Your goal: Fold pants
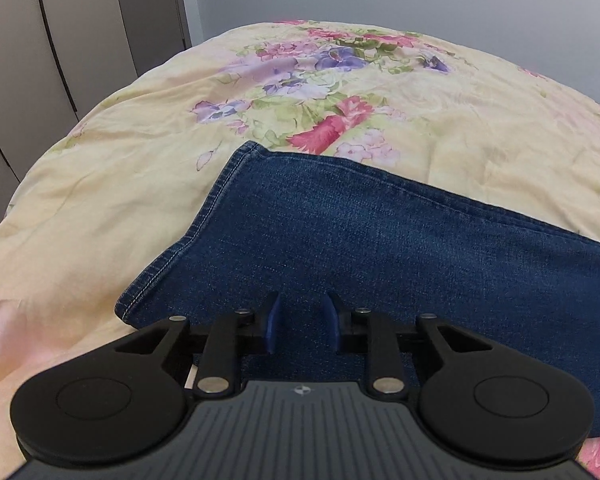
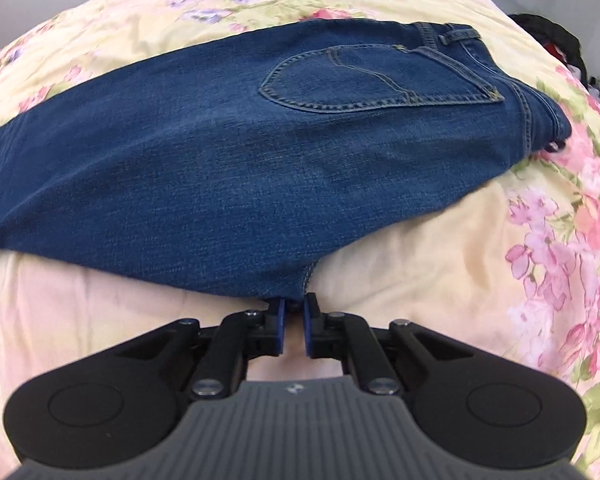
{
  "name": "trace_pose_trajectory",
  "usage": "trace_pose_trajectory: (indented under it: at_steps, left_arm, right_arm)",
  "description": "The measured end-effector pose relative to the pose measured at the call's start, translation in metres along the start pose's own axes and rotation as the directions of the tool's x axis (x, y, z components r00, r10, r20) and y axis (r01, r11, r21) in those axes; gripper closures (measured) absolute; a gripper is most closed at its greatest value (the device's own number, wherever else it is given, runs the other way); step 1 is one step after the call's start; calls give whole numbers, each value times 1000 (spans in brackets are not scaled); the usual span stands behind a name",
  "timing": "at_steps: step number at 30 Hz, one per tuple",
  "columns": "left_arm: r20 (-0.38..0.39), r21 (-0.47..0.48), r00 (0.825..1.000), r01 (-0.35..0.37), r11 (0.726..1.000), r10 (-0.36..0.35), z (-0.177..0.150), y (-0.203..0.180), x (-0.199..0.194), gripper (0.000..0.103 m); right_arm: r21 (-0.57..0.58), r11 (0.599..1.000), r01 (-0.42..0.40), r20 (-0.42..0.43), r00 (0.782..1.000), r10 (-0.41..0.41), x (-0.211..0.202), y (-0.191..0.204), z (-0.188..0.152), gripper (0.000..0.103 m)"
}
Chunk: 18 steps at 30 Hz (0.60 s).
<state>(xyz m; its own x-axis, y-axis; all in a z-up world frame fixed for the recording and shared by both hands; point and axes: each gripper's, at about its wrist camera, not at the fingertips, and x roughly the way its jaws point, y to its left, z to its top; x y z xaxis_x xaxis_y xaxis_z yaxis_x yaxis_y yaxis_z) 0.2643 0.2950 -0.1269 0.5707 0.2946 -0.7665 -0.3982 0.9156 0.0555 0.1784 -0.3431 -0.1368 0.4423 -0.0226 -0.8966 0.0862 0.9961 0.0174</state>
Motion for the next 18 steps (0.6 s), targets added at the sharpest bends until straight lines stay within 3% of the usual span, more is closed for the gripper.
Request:
trace_pose_trajectory:
  at_steps: [2, 8, 12, 18]
  left_arm:
    - [19, 35, 1000, 24, 999, -25, 3, -6, -8, 72]
    - [24, 116, 994, 99, 988, -102, 11, -41, -6, 72]
    - [5, 102, 995, 97, 990, -98, 16, -62, 13, 72]
    - [-18, 130, 997, 75, 989, -74, 22, -73, 43, 72]
  right_arm:
    - [7, 1000, -6, 4, 1000, 6, -11, -5, 1, 95]
    - [-51, 999, 5, 189, 982, 5, -30, -20, 43, 91]
    - [-44, 995, -87, 184, 978, 94, 11, -8, 96, 90]
    - [-108, 988, -113, 130, 983, 127, 85, 26, 159, 89]
